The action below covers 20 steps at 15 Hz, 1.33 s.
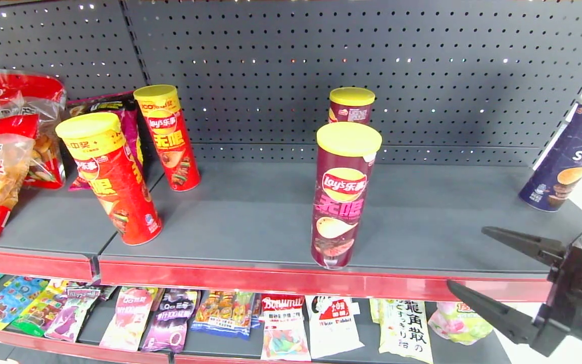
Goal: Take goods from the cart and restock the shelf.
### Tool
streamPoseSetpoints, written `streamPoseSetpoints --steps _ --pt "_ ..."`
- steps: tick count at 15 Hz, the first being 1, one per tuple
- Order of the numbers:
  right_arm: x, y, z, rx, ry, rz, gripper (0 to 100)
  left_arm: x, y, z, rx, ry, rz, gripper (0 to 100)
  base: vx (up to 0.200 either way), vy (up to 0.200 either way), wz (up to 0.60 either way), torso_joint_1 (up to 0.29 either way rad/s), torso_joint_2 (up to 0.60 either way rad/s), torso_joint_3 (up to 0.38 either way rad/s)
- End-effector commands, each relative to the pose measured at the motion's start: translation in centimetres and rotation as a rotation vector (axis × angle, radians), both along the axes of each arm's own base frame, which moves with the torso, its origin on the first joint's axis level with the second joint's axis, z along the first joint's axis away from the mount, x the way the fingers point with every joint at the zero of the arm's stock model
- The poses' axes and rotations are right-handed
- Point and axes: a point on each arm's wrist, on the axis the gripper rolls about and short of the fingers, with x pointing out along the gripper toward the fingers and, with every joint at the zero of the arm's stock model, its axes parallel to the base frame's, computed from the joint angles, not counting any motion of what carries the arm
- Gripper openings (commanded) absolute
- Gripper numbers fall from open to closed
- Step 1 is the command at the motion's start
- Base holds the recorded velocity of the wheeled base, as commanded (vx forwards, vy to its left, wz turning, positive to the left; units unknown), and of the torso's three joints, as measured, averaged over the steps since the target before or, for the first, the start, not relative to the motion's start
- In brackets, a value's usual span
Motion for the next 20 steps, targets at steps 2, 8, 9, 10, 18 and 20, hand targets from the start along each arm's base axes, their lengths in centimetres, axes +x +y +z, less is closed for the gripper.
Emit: streamPoseSetpoints --steps 2,8,9,10,18,20 --pt "-5.8 -3.5 -0.7 0.025 -0.001 -0.025 100 0.0 0.0 0.0 0.000 0.002 0.000 100 0.000 0.000 0.00 0.000 0.00 0.000" --pt "-13.9 -5.2 -3.6 0.071 0.063 -0.342 100 0.0 0.0 0.0 0.000 0.002 0.002 100 0.000 0.000 0.00 0.000 0.00 0.000" --pt "-14.7 -5.3 -4.4 0.065 0.054 -0.431 100 0.0 0.0 0.0 0.000 0.002 0.000 100 0.000 0.000 0.00 0.000 0.00 0.000" --pt "-15.0 -5.4 -4.9 0.063 0.043 -0.493 100 0.0 0.0 0.0 0.000 0.002 0.000 100 0.000 0.000 0.00 0.000 0.00 0.000" --pt "-15.5 -5.8 -7.2 0.086 -0.010 -0.672 100 0.0 0.0 0.0 0.000 0.002 0.000 100 0.000 0.000 0.00 0.000 0.00 0.000" --pt "-15.5 -5.9 -7.2 0.085 -0.015 -0.723 100 0.0 0.0 0.0 0.000 0.002 0.000 100 0.000 0.000 0.00 0.000 0.00 0.000"
